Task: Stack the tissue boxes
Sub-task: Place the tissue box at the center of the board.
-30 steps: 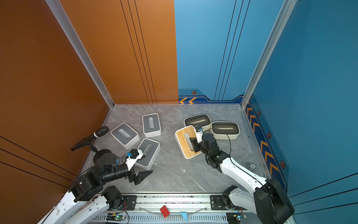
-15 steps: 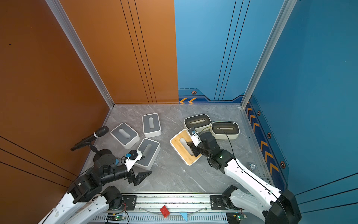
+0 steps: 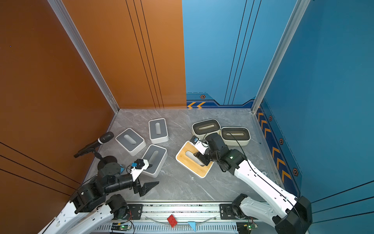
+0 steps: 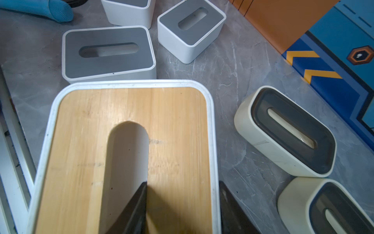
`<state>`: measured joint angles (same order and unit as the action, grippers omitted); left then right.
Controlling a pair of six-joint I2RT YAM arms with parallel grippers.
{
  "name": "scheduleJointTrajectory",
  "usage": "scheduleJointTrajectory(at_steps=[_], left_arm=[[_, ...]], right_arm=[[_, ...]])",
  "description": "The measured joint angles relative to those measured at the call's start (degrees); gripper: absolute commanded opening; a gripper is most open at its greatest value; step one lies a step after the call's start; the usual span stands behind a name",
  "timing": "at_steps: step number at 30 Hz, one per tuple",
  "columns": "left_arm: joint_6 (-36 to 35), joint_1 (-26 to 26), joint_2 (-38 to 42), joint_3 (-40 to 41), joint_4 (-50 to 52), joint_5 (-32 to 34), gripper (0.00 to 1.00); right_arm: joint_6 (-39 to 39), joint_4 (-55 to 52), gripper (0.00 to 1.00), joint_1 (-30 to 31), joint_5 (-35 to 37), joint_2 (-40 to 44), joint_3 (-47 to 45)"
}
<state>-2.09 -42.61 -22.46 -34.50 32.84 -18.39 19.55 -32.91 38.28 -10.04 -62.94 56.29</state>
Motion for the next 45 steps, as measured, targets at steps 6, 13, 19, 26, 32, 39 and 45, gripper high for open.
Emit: scheduleJointTrajectory(at_steps=[6, 13, 19, 26, 32, 39, 45], left_arm=[[0.00, -0.33, 0.20, 0.07, -0.02, 0.00, 0.98], [-0.02, -0.33, 0.24, 0.72, -0.02, 0.00, 0.98], [-0.02, -0.52, 0.24, 0.74, -0.02, 0.00, 0.98], [-0.22, -0.59, 0.24, 0.74, -0.02, 0.00, 0.98], [-0.46, -0.59, 0.24, 0.74, -0.02, 0.00, 0.98], [-0.61, -0.59, 0.24, 0.74, -0.02, 0.04, 0.98], [-0.66, -0.85, 0.24, 0.74, -0.02, 0.92, 0.98]], right_arm=[[5.84, -8.63, 0.16, 3.04, -3.15, -3.65, 7.61], [11.39, -11.76, 0.16, 6.60, -5.66, -5.01, 9.86], [15.26, -12.57, 0.16, 7.72, -9.88, -7.48, 9.51], [17.62, -11.26, 0.16, 7.69, -17.00, -7.74, 7.39], [17.68, -7.82, 0.16, 7.74, -20.02, -9.55, 4.66], [16.52, -2.14, 0.16, 8.07, -21.11, -9.81, 0.24], [16.52, 1.95, 0.15, 8.13, -21.46, -11.02, -1.95]])
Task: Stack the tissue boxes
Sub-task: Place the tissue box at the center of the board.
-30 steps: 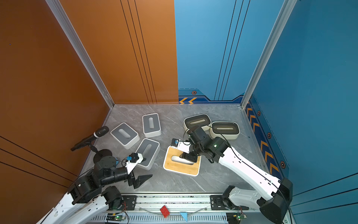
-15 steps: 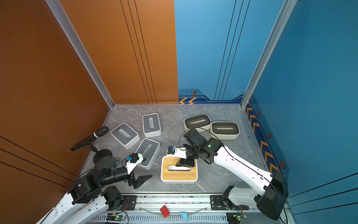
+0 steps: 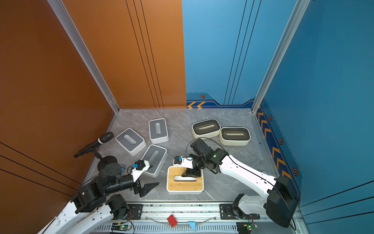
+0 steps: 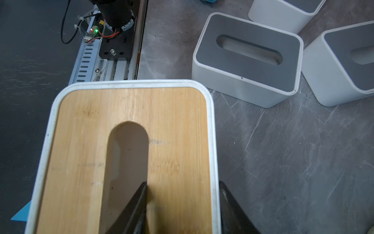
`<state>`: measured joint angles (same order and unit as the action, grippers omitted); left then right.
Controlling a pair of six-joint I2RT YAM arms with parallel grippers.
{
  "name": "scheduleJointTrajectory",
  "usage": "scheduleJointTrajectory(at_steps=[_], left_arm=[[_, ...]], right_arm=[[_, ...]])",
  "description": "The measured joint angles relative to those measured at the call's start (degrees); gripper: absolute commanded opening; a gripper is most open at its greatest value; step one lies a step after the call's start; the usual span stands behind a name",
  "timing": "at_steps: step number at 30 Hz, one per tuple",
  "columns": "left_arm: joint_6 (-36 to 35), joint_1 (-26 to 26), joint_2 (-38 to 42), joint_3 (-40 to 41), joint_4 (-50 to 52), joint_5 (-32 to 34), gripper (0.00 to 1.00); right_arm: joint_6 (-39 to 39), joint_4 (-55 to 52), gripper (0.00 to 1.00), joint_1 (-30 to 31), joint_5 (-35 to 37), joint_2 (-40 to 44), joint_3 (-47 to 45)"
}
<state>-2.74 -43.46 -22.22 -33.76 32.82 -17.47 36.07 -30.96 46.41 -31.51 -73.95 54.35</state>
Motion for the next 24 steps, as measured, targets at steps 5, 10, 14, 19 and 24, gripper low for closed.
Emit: scheduleJointTrajectory(at_steps=[5, 10, 14, 19, 24], left_arm=[[-0.02, -0.11, -0.07, 0.00, 0.00, 1.29, 0.98], [-0.04, -0.11, -0.68, 0.00, 0.02, 2.56, 0.98], [-0.44, -0.09, -1.33, 0.00, 0.02, 3.63, 0.98], [-0.46, -0.04, -1.77, 0.00, 0.04, 4.04, 0.98], [-0.48, -0.04, -1.95, 0.00, 0.04, 4.55, 0.98]], right_arm=[[0.44, 1.66, 0.15, 0.00, -0.02, -4.26, -0.13], [0.57, 2.51, 0.15, 0.17, -0.04, -5.95, -0.96], [0.57, 4.50, 0.14, 0.35, -0.04, -5.95, -1.84], [0.33, 6.45, 0.14, 0.52, -0.02, -5.86, -3.06], [-0.11, 9.01, 0.14, 0.52, 0.04, -5.20, -5.97]])
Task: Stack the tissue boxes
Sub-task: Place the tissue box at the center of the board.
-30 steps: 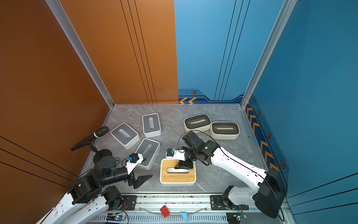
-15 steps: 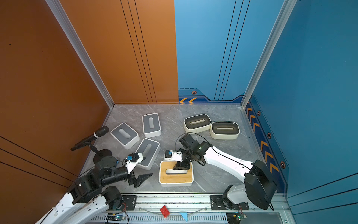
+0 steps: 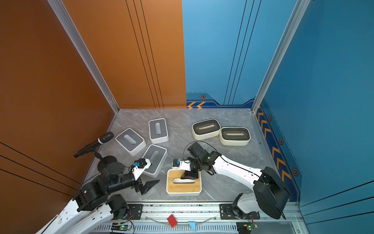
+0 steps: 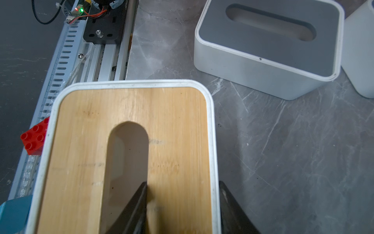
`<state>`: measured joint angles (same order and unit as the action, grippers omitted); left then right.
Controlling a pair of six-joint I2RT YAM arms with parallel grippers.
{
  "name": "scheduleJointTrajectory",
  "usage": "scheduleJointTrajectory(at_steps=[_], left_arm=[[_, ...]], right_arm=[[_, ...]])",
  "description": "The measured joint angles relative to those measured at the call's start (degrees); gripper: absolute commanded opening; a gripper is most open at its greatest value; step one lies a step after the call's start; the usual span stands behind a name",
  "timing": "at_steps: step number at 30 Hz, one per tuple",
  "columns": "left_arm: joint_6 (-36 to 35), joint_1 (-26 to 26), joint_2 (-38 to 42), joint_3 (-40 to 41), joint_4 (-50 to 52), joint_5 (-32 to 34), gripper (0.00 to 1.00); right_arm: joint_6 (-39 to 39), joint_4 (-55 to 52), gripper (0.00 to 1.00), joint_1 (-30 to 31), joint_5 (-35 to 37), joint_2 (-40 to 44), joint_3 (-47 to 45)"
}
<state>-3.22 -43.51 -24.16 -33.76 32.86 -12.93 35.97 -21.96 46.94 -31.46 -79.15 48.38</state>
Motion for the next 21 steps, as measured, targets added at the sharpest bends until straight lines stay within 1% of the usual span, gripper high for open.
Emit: scheduleJointTrajectory(at_steps=[8, 13, 21], left_arm=[[-0.35, 0.00, -4.44, 0.00, 0.24, 0.55, 0.98], [-0.35, 0.00, -4.66, 0.00, 0.26, 0.50, 0.98], [-0.35, 0.00, -6.38, 0.00, 0.24, -0.35, 0.98]], right_arm=[[-0.42, 1.92, 0.14, 0.02, 0.17, -0.17, -0.52], [-1.03, 2.97, 0.14, 0.07, 0.22, -1.14, -0.52], [-1.29, 3.61, 0.13, 1.40, 2.21, -3.69, -0.52]])
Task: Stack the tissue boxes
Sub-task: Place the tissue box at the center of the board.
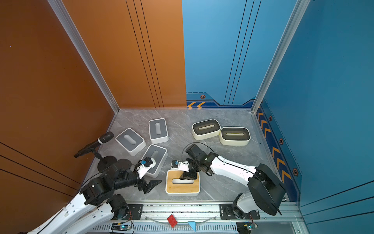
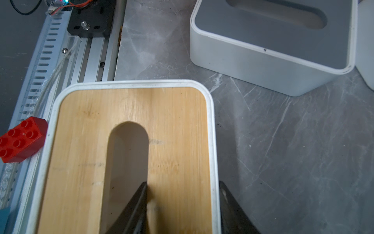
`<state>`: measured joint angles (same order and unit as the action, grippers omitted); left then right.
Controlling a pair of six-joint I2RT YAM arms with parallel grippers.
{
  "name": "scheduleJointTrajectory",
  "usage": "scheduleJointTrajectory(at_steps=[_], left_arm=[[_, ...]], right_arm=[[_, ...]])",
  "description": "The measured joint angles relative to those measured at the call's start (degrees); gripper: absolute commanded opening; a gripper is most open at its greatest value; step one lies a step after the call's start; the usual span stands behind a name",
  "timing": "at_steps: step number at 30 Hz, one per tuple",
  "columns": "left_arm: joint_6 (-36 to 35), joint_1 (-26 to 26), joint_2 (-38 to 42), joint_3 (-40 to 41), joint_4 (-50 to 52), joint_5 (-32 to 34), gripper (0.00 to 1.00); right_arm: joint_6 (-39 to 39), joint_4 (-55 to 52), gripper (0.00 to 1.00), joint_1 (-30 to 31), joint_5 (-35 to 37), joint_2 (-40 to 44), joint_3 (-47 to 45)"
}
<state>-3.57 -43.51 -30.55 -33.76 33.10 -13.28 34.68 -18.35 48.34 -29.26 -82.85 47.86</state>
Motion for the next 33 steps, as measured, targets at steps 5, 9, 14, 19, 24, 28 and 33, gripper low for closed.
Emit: scheduleJointTrajectory(at_steps=[5, 9, 14, 19, 24, 28, 33], left_arm=[[0.00, -0.02, 0.00, 0.00, 0.00, -0.24, 0.98], [0.00, -0.02, 0.00, 0.00, 0.00, -0.22, 0.98], [0.00, -0.02, 0.00, 0.00, 0.00, -0.24, 0.98], [0.00, -0.02, 0.00, 0.00, 0.00, -0.24, 0.98], [0.00, -0.02, 0.00, 0.00, 0.00, -0.24, 0.98], [-0.02, -0.02, 0.00, 0.00, 0.00, -0.24, 0.98], [0.00, -0.02, 0.00, 0.02, 0.00, -0.24, 0.98]], right_arm=[[0.02, -0.04, 0.13, 0.83, 1.16, -2.16, 0.31], [0.02, -0.04, 0.13, 1.29, 2.23, -3.19, 0.37], [-0.02, 0.00, 0.13, 1.29, 2.51, -3.26, 0.39], [-0.48, 1.01, 0.13, 1.27, 2.49, -3.78, 0.39], [-1.49, 2.12, 0.13, 1.09, 2.45, -4.28, 0.39], [-1.68, 2.64, 0.13, 0.92, 2.32, -4.28, 0.39], [-1.70, 3.02, 0.13, 0.72, 2.29, -5.07, 0.39]])
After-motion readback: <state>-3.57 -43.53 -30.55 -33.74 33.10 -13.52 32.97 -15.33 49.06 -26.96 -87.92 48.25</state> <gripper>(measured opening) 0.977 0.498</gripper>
